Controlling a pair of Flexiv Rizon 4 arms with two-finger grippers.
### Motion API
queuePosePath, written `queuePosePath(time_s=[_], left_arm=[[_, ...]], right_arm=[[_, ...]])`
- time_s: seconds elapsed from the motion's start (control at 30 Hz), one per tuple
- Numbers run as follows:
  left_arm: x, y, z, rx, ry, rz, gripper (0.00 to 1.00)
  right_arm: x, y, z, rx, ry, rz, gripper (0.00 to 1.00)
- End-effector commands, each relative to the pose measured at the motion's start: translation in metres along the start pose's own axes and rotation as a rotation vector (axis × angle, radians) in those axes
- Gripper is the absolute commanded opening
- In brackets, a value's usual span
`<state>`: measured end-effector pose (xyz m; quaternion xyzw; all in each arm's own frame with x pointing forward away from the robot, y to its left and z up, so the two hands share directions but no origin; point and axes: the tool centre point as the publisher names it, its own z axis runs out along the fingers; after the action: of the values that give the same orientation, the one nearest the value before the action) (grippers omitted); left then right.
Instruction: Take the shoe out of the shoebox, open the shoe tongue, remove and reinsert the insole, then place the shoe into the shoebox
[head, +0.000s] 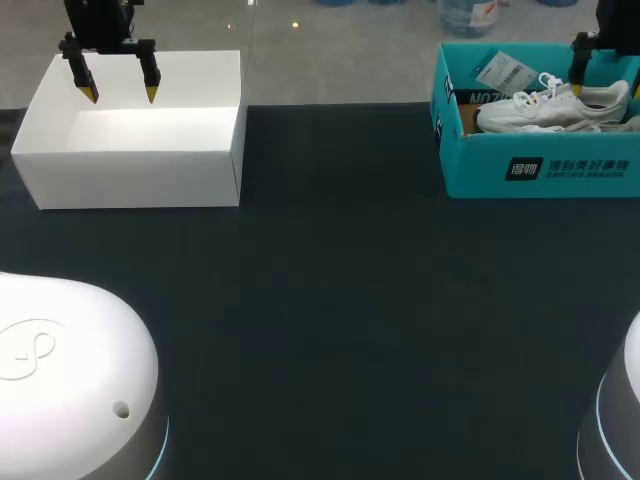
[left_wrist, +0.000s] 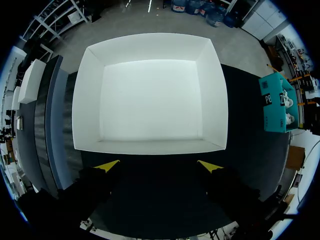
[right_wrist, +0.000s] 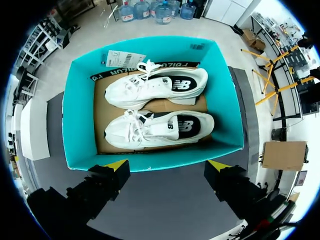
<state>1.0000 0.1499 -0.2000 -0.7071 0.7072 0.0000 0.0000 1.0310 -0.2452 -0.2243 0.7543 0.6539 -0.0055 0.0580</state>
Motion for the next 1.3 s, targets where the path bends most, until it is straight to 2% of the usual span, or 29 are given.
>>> queuePosePath(time_s=[0.03,0.3,0.57,0.83,1.03,1.23,1.27,1.3], left_arm=[[0.000,0.000,0.000,0.000,0.000,0.000,1.00],[0.000,0.000,0.000,0.000,0.000,0.000,1.00],[0.000,0.000,0.000,0.000,0.000,0.000,1.00],[0.000,0.000,0.000,0.000,0.000,0.000,1.00],[0.000,0.000,0.000,0.000,0.000,0.000,1.00],[0.000,0.000,0.000,0.000,0.000,0.000,1.00],[0.000,0.000,0.000,0.000,0.000,0.000,1.00],[0.000,0.000,0.000,0.000,0.000,0.000,1.00]], right_arm=[[-0.020,0.007,0.016,-0.001,0.019,0.022,1.00],[-0.046,0.027,0.041,-0.001,0.021,0.076,1.00],[-0.069,0.044,0.075,0.028,0.002,0.090,1.00],[-0.074,0.045,0.099,0.047,0.016,0.056,1.00],[-0.065,0.042,0.120,0.080,0.007,0.033,1.00],[-0.067,0.037,0.134,0.102,0.015,0.040,1.00],[-0.067,0.037,0.136,0.104,0.015,0.040,0.96],[-0.068,0.036,0.138,0.109,0.013,0.039,0.83]])
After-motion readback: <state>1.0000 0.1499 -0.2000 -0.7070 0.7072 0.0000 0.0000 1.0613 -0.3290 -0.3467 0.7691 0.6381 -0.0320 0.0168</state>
